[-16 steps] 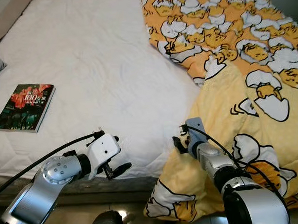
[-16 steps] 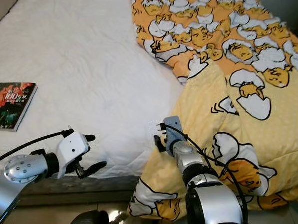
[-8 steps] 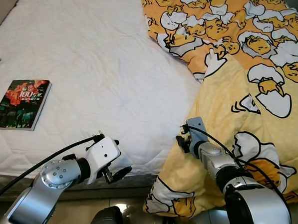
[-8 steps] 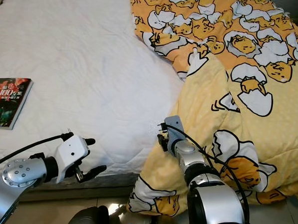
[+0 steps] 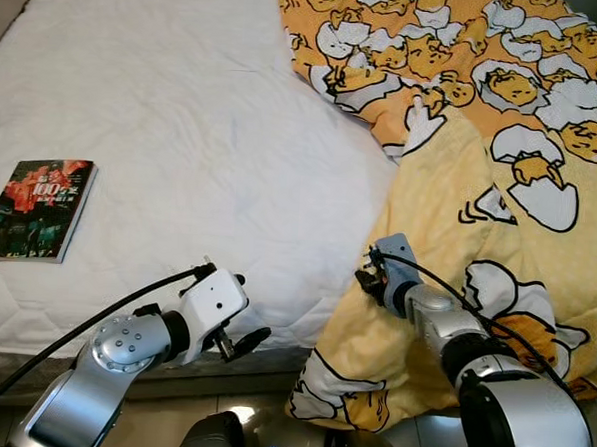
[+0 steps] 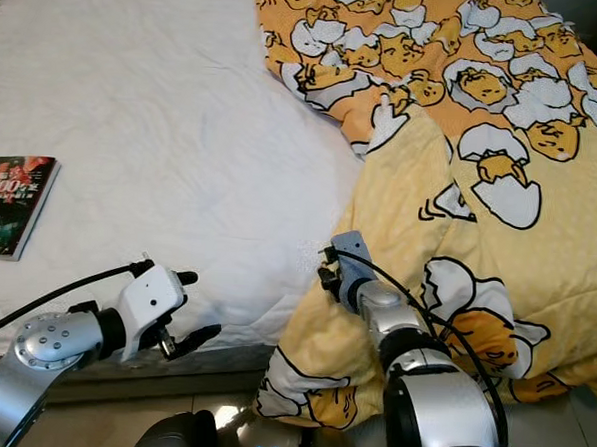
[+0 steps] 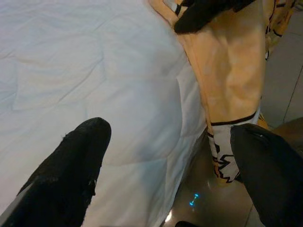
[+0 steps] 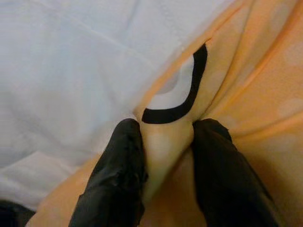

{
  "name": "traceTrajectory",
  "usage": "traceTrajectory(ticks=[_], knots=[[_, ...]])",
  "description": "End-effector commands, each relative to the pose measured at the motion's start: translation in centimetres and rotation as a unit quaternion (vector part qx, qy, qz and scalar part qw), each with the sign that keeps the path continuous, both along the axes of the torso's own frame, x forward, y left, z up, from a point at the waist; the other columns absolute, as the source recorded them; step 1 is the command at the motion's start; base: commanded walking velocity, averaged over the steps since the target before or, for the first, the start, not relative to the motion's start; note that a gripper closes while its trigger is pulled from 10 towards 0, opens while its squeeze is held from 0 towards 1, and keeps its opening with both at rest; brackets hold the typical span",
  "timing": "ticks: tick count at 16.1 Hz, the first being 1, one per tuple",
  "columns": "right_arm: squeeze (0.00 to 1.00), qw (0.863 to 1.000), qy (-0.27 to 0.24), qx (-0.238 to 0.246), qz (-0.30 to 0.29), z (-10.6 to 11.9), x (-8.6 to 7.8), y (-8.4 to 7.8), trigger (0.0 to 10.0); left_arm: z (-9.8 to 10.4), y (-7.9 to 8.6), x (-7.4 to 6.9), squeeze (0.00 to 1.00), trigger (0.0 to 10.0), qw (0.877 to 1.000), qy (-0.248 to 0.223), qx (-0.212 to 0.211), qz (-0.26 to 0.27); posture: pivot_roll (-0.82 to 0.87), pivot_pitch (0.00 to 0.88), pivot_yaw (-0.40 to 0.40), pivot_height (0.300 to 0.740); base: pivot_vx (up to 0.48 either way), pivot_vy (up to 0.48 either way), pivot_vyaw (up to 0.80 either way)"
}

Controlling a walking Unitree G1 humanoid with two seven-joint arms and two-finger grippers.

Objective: Clean up the room

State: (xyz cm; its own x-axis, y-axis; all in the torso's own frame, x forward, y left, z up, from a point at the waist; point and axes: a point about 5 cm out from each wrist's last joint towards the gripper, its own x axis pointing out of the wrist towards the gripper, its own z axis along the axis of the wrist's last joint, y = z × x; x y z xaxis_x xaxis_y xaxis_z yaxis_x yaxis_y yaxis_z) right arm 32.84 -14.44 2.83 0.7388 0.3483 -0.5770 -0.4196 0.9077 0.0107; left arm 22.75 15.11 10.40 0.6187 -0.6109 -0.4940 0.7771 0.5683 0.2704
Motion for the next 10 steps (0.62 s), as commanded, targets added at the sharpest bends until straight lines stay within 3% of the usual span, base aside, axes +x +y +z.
traceTrajectory(ticks=[1,2,4,5,7,8,10], knots=[[0.00,0.997,0.018,0.046,0.058,-0.9,-1.3,0.2,0.0,-0.3,-0.2,-0.1,1.00,10.0,1.000,0.005,0.004,-0.002,0.07,0.174,-0.022,0.740,0.000,0.000,0.00],[0.00,0.994,0.020,0.056,0.086,-1.0,-1.7,0.1,0.0,-0.4,-0.2,-0.1,1.00,10.0,1.000,0.005,0.004,-0.001,0.07,0.175,-0.023,0.740,0.000,0.000,0.00],[0.00,0.974,0.028,0.103,0.202,-1.2,-3.2,0.3,0.0,-0.5,-0.1,-0.1,1.00,10.0,1.000,0.005,0.004,0.002,0.07,0.173,-0.027,0.740,0.000,0.000,0.00],[0.00,0.955,0.036,0.126,0.265,-1.3,-4.4,0.3,0.0,-0.6,-0.1,-0.2,1.00,10.0,1.000,0.005,0.005,0.003,0.06,0.168,-0.027,0.740,0.000,0.000,0.00],[0.00,0.900,0.085,0.174,0.390,-1.6,-7.7,0.3,0.0,-0.6,-0.3,0.0,1.00,10.0,1.000,0.004,0.004,0.001,0.06,0.157,-0.026,0.740,0.000,0.000,0.00],[0.00,0.875,0.115,0.172,0.439,-2.1,-9.4,-0.1,0.0,-0.6,-0.4,0.0,1.00,10.0,1.000,0.003,0.004,0.001,0.06,0.153,-0.024,0.740,0.000,0.000,0.00],[0.00,0.887,0.115,0.134,0.426,-3.3,-9.7,-1.0,0.0,-0.6,-0.4,0.1,1.00,10.0,1.000,0.002,0.005,-0.001,0.06,0.147,-0.023,0.740,0.000,0.000,0.00]])
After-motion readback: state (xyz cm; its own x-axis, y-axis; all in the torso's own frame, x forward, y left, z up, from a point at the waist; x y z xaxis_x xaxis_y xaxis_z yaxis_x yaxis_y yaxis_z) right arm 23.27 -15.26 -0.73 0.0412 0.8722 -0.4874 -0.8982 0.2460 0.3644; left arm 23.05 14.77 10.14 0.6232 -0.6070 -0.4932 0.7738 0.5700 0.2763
